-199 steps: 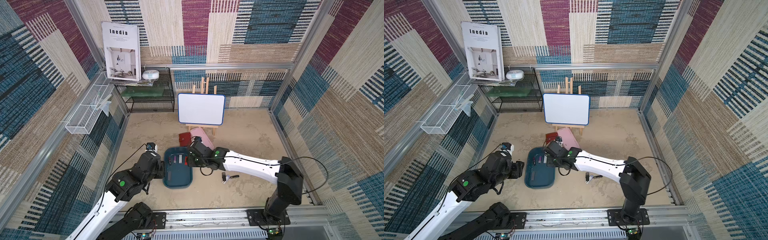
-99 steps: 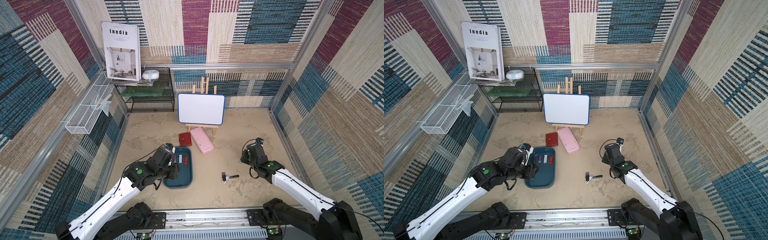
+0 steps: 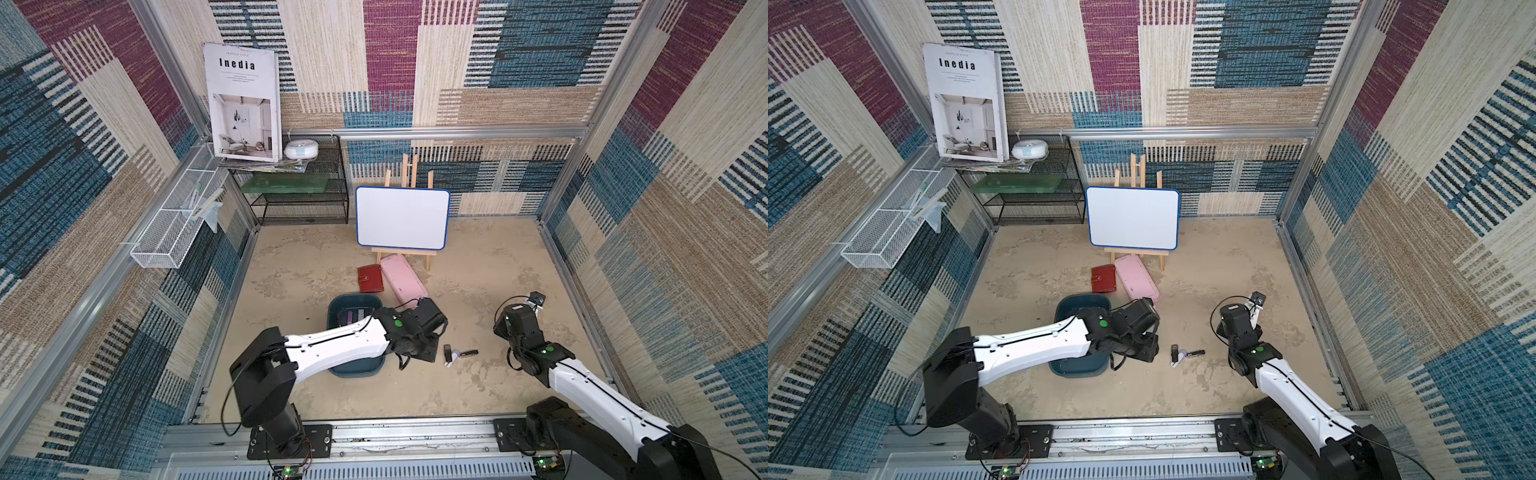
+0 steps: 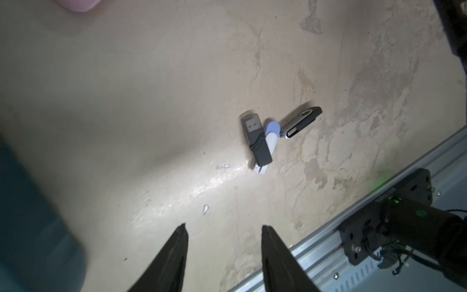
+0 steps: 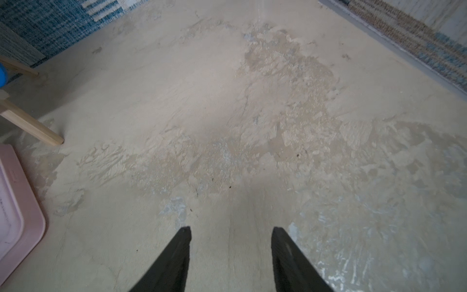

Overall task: Put the usb flash drive into the storage box
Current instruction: Pick up the USB flash from the center of the board.

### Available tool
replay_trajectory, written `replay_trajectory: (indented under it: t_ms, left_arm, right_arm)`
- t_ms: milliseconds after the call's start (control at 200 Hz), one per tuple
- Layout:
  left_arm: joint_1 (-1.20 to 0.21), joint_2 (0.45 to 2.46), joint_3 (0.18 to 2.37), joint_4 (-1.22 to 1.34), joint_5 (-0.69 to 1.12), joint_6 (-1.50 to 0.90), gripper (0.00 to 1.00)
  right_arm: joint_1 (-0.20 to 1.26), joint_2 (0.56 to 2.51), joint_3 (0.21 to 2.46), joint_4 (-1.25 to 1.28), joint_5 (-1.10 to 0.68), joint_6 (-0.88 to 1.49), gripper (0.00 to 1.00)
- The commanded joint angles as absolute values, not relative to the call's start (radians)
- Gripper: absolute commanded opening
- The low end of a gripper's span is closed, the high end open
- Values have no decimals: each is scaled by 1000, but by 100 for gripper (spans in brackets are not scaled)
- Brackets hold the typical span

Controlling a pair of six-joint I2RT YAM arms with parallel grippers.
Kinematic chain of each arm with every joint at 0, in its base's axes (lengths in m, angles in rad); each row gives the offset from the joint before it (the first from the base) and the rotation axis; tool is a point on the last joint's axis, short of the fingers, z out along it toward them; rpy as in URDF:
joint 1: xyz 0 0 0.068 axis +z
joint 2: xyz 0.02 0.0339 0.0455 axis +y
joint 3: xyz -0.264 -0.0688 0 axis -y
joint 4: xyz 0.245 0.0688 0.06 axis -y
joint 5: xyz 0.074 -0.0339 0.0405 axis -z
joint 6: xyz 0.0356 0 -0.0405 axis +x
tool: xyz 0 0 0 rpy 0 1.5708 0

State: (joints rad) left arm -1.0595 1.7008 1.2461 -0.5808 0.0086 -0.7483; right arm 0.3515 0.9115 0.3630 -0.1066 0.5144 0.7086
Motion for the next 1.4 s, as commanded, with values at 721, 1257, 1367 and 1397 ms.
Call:
replay_trajectory:
  t_ms: [721, 1257, 1367, 1397]
  left_arm:
    - [-1068, 2140, 1603, -686, 28, -764, 43]
    - [-1064, 2165, 1611, -759, -38, -733, 32]
    - [-1059, 2153, 1597, -776, -58, -724, 31]
    - [-1056, 2150, 1592, -774, -61, -723, 31]
  right_arm:
    - [351, 927, 357, -57, 520, 721, 57]
    - [351, 939, 360, -54, 516, 720, 57]
    - [351, 939, 360, -53, 516, 720, 57]
    - [351, 939, 360, -52, 515, 720, 57]
